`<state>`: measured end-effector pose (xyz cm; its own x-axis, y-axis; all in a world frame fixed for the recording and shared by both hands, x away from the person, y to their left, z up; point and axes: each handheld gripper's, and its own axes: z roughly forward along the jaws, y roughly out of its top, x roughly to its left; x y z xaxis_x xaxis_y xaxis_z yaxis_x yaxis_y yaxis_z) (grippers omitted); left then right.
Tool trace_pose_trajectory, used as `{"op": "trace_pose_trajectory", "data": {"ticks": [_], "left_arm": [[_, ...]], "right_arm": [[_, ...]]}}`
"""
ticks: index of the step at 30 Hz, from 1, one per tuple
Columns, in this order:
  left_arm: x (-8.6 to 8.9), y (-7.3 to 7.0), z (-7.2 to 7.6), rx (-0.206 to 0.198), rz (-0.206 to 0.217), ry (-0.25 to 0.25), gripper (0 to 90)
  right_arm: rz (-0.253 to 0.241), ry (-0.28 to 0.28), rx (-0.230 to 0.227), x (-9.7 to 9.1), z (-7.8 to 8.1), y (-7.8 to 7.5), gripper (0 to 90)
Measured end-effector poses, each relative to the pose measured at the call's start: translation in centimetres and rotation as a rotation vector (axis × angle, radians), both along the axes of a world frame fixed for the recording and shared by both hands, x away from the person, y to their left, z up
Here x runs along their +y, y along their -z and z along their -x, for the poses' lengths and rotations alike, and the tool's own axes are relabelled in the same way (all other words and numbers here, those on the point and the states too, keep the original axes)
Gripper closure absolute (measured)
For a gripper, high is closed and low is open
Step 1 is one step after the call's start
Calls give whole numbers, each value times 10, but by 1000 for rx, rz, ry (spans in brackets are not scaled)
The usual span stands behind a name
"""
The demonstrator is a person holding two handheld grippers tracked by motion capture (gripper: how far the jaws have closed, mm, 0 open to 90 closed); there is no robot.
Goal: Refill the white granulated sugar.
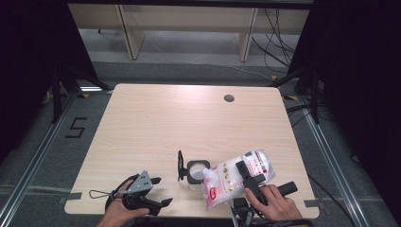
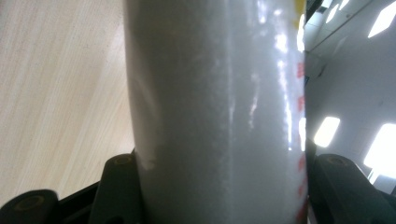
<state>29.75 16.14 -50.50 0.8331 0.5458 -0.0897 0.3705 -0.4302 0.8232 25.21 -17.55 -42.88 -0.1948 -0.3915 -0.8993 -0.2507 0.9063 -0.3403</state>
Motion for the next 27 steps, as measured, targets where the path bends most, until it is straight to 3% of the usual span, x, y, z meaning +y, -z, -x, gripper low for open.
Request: {"op": "trace_pose_trajectory", "data": {"ticks": [1, 5, 10, 11, 15, 18, 24, 25, 26, 27], "left_arm": [[1, 0, -1, -5, -16, 4, 168], [1, 0, 0, -2, -8, 0, 169], [1, 0, 0, 0, -7, -3, 168], [0, 0, 1, 15, 14, -20, 168], [1, -1, 1, 7, 5, -19, 169], [0, 1, 1, 8, 24, -21, 169], [0, 0, 1, 10, 18, -22, 168], [0, 1, 1, 7, 24, -21, 168], [0, 1, 1, 7, 24, -21, 169], [-1, 1, 1, 13, 26, -19, 169]], "right_arm": [[1, -3, 1, 0, 0, 0, 487], [27, -27, 0, 2, -2, 0, 487], [20, -20, 0, 2, -1, 1, 487], [12, -9, -1, 2, 0, 1, 487], [9, -13, 5, 2, -1, 2, 487], [5, -14, 4, 2, -1, 2, 487], [26, -27, 3, 1, -2, -1, 487], [-19, 6, 6, -1, -1, 2, 487], [28, -27, -2, 1, -2, -2, 487], [-72, 40, 15, -3, 1, 5, 487]]}}
